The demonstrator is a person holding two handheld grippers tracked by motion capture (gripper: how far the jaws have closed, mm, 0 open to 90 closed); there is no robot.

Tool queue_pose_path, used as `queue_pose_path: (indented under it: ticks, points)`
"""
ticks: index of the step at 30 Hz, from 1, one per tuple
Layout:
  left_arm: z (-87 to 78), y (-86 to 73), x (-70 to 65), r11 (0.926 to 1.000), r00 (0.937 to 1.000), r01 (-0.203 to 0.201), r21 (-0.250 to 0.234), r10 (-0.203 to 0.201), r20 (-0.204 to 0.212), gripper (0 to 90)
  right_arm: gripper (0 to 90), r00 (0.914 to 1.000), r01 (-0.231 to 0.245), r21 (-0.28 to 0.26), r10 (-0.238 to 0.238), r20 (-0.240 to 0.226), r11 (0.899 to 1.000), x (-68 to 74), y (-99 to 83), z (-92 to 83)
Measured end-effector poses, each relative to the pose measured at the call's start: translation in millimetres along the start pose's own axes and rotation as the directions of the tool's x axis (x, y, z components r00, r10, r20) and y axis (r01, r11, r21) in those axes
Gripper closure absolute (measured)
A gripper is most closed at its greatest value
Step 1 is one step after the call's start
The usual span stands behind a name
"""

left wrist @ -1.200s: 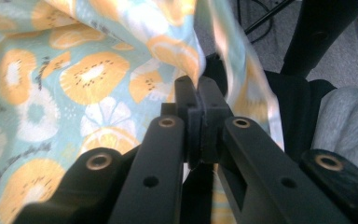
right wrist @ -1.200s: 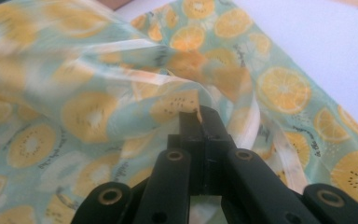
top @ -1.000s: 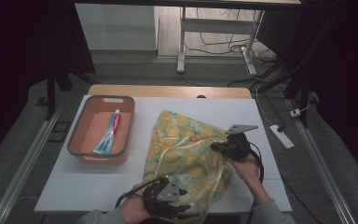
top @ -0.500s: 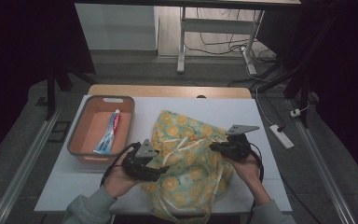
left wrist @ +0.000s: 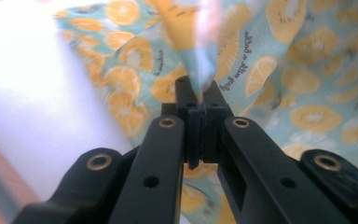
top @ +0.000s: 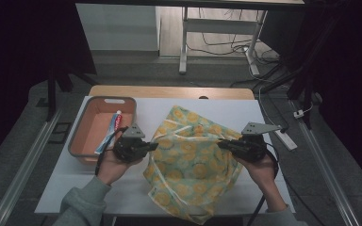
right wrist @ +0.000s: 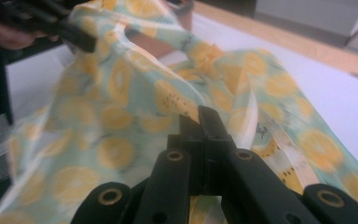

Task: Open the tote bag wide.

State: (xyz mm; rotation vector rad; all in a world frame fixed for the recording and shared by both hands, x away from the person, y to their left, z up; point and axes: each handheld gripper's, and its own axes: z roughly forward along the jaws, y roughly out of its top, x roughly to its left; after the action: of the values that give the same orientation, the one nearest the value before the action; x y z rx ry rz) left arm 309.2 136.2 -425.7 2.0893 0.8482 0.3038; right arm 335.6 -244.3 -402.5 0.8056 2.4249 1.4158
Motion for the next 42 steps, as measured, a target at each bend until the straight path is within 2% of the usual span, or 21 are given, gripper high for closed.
queue_pose_path:
  ticks: [2, 4, 8, 9, 10, 13, 17, 19, 20, 23, 26, 28, 32, 34, 38, 42]
  points:
    - [-2.4, 4.1, 3.6, 0.9998, 0.9996, 0.001, -0.018, -0.001, -0.028, 88.3, 89.5, 0.9998, 0.022, -0.008, -0.022, 0.0, 1.0, 5.0, 4.2, -2.6]
    - [0.8, 6.9, 7.5, 0.9996, 0.9987, 0.01, -0.025, -0.011, -0.05, 88.2, 89.6, 0.9996, 0.027, 0.007, -0.027, 0.003, 1.0, 6.4, 3.1, 2.9]
    - [21.3, 9.7, 10.6, 0.9997, 0.9951, 0.0, 0.023, 0.002, -0.099, 88.0, 89.5, 0.9996, -0.029, 0.055, 0.029, -0.002, 0.998, -5.6, -10.2, 18.8]
    - [27.0, 10.3, 11.3, 0.9993, 0.9942, -0.005, 0.038, 0.009, -0.107, 88.0, 89.5, 0.9996, -0.029, 0.055, 0.029, -0.002, 0.998, -5.6, -10.2, 18.8]
    - [32.2, 10.7, 11.8, 0.9986, 0.9933, -0.011, 0.051, 0.017, -0.114, 87.9, 89.5, 0.9977, -0.067, 0.076, 0.067, -0.008, 0.995, -12.8, -18.2, 26.4]
    - [44.2, 11.5, 15.6, 0.9973, 0.9938, -0.004, 0.073, 0.012, -0.111, 87.3, 89.5, 0.9958, -0.09, 0.098, 0.091, -0.005, 0.991, -19.6, -26.1, 34.2]
    - [52.5, 9.7, 20.8, 0.9956, 0.9945, 0.01, 0.093, 0.0, -0.105, 84.7, 89.5, 0.9962, -0.085, 0.101, 0.086, -0.008, 0.991, -19.8, -27.0, 36.7]
    - [53.2, 7.8, 21.8, 0.9956, 0.9951, 0.015, 0.093, -0.006, -0.099, 78.4, 89.5, 0.9971, -0.073, 0.095, 0.075, -0.013, 0.993, -17.6, -26.2, 37.2]
    - [52.5, 6.9, 21.8, 0.9959, 0.995, 0.018, 0.089, -0.009, -0.099, 72.3, 89.5, 0.9973, -0.071, 0.092, 0.073, -0.012, 0.993, -16.6, -25.9, 37.6]
    - [43.5, 4.9, 21.5, 0.9978, 0.9961, 0.025, 0.062, -0.02, -0.086, 43.7, 89.5, 0.9978, -0.063, 0.087, 0.065, -0.012, 0.994, -14.6, -25.6, 39.1]
    - [23.2, 2.4, 22.7, 0.999, 0.9994, 0.031, 0.031, -0.03, -0.014, 28.1, 89.5, 0.9983, -0.042, 0.081, 0.045, -0.038, 0.996, -11.4, -24.4, 40.1]
    - [7.4, 2.0, 23.5, 0.9994, 0.9994, 0.033, 0.009, -0.033, 0.006, 27.1, 89.5, 0.9984, -0.039, 0.082, 0.042, -0.037, 0.996, -10.6, -23.9, 40.2]
    - [-21.9, 4.5, 25.4, 0.9987, 0.9994, 0.031, -0.041, -0.031, -0.011, 25.9, 89.5, 0.9985, -0.036, 0.079, 0.039, -0.037, 0.996, -9.7, -23.1, 40.6]
    - [-32.3, 6.1, 27.4, 0.9985, 0.9995, 0.026, -0.049, -0.027, -0.018, 26.0, 89.5, 0.9988, -0.034, 0.077, 0.037, -0.033, 0.996, -9.6, -22.9, 39.5]
    - [-41.5, 5.7, 33.7, 0.9996, 0.9975, 0.011, -0.025, -0.012, -0.07, 26.2, 89.5, 0.9989, -0.036, 0.068, 0.038, -0.029, 0.997, -9.9, -22.3, 37.7]
    - [-43.5, 2.0, 46.9, 0.9992, 0.9899, 0.04, -0.002, -0.04, -0.136, 26.5, 89.5, 0.9988, -0.036, 0.07, 0.039, -0.03, 0.997, -10.5, -22.8, 38.5]
